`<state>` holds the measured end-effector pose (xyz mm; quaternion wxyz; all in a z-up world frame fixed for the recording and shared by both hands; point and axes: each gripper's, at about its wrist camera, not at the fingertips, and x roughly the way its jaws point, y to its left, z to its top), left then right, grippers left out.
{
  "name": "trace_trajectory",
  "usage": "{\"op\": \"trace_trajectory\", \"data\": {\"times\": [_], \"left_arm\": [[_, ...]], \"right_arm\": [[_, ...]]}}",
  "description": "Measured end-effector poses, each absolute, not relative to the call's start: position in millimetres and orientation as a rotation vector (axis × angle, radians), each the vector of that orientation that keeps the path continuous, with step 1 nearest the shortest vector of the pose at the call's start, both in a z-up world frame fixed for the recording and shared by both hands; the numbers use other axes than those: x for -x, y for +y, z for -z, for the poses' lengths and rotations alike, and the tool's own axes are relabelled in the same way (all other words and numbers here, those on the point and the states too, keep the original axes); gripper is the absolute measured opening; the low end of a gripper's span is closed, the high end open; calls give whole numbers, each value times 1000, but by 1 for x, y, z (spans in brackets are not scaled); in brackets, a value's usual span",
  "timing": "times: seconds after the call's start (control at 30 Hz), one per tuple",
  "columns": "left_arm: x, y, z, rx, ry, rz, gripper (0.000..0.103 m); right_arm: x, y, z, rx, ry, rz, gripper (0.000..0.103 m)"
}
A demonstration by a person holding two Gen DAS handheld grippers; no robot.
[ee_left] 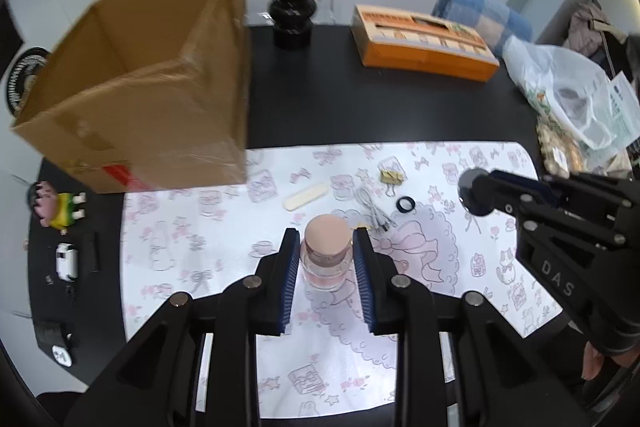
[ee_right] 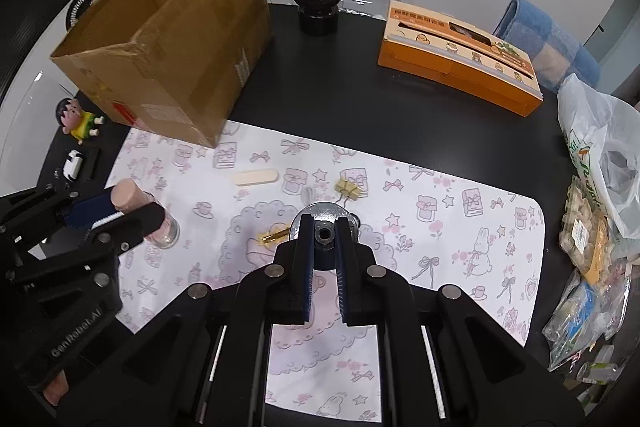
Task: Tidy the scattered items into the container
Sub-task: 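Carry the silver disc and glass bottle up over the cardboard box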
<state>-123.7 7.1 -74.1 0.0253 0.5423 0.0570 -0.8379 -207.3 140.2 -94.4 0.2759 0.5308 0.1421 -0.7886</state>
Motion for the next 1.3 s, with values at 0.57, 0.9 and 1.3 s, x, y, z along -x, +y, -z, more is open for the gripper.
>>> {"op": "trace_trajectory", "data": {"times": [0.57, 0.9, 1.3], "left_arm": [[121, -27, 10, -1548, 268, 2600, 27], [138, -74, -20, -1472, 291, 2586, 27], [169, -144, -39, -1411, 316, 2538, 27]], "right_arm": [[198, 114, 25, -1332, 374, 2129, 10], [221, 61, -5, -1282, 380, 2095, 10], [239, -19, -19, -1239, 404, 2028, 10]]}}
